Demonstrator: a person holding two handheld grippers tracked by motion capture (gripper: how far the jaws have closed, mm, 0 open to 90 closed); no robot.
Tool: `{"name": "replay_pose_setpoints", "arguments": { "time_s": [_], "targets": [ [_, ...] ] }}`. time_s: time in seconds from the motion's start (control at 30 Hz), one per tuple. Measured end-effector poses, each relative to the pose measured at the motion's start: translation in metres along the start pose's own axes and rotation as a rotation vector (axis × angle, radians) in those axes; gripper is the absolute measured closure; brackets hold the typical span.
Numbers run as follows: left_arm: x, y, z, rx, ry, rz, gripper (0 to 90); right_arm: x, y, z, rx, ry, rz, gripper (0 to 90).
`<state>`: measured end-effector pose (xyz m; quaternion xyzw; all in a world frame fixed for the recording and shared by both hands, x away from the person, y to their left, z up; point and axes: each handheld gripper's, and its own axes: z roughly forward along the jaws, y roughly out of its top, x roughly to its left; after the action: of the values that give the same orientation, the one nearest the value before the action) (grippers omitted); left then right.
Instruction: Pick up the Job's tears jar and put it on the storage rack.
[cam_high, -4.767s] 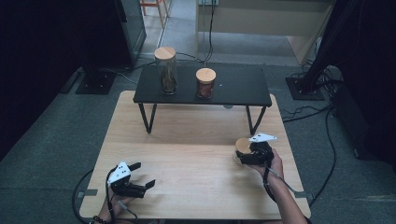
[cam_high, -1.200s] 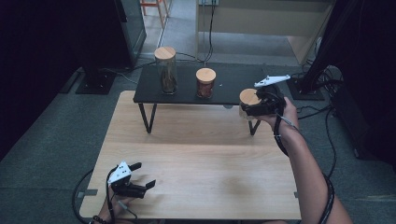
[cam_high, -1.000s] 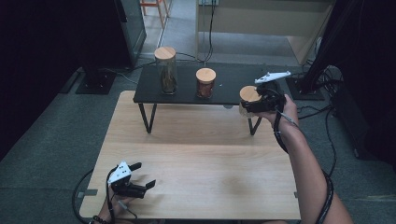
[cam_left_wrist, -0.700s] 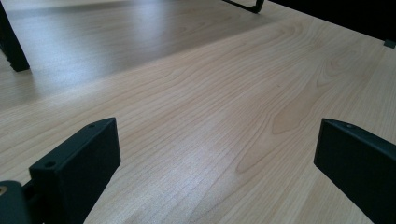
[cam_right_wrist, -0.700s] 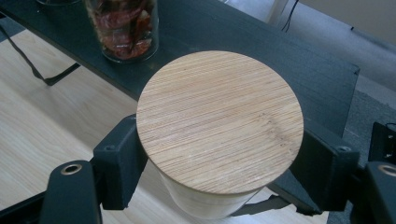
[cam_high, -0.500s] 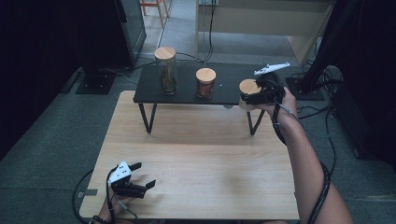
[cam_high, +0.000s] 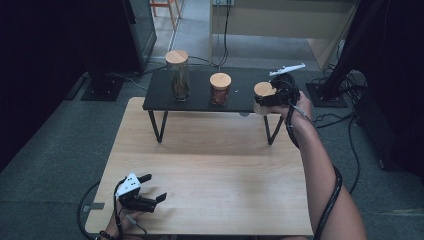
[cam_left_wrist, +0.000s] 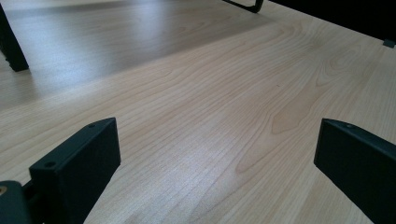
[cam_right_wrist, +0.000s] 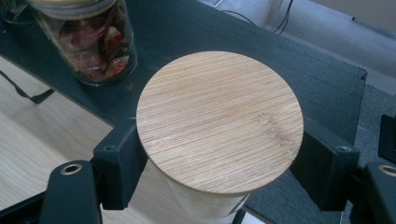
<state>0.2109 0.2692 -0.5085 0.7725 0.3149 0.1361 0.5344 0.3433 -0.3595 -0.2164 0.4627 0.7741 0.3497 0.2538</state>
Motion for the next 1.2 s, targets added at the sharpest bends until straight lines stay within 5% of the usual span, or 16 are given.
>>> {"name": "replay_pose_setpoints", "arguments": {
  "time_s": [0.5,1.2],
  "targets": [
    [0.000,0.000,0.000,0.001,-0.003,0.000,0.5,-0.014,0.000,0.017,-0.033,0.014,0.061,25.4],
    [0.002,0.000,0.000,-0.002,-0.007,-0.002,0.5,-0.024,0.047,0.039,0.095,0.026,0.046,25.3]
  ]
}}
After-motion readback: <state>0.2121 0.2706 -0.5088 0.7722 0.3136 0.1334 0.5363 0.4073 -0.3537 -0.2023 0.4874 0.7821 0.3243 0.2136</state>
